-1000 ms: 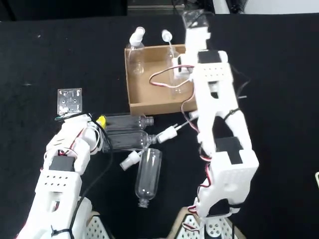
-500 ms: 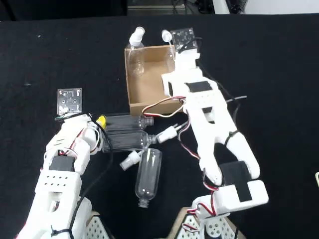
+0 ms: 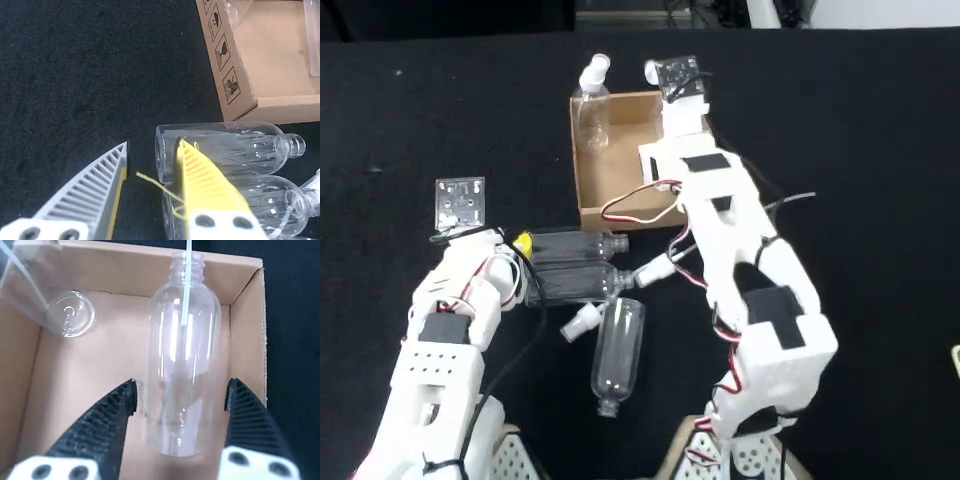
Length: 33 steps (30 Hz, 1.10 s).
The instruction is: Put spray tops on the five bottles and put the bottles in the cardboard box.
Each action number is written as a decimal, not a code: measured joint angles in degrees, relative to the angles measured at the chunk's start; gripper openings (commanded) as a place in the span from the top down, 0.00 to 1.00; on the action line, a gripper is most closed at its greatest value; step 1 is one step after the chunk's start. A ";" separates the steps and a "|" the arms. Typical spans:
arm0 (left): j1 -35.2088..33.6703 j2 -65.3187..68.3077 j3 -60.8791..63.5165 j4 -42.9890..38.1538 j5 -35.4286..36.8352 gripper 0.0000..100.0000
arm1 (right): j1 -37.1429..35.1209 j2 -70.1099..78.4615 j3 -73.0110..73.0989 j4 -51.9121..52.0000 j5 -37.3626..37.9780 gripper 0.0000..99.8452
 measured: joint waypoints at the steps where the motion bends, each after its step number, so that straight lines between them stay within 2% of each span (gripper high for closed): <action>1: 0.00 0.00 0.00 0.00 0.00 0.84 | 0.00 0.35 -0.44 0.00 0.00 0.73; 14: 0.00 0.00 0.00 0.00 0.00 0.84 | 0.00 9.32 -5.63 -4.22 0.00 0.74; 16: 0.00 0.00 0.00 0.00 0.00 0.84 | 0.00 9.32 -5.71 -4.31 0.00 0.78; 21: 0.00 0.00 0.00 0.00 0.00 0.84 | 0.00 9.32 -5.71 -4.40 0.00 0.99; 23: 0.00 0.00 0.00 0.00 0.00 0.84 | 0.00 9.32 -5.71 -5.80 0.00 0.97; 33: 0.00 0.00 0.00 0.00 0.00 0.84 | 2.29 9.32 -5.71 -6.15 0.00 0.99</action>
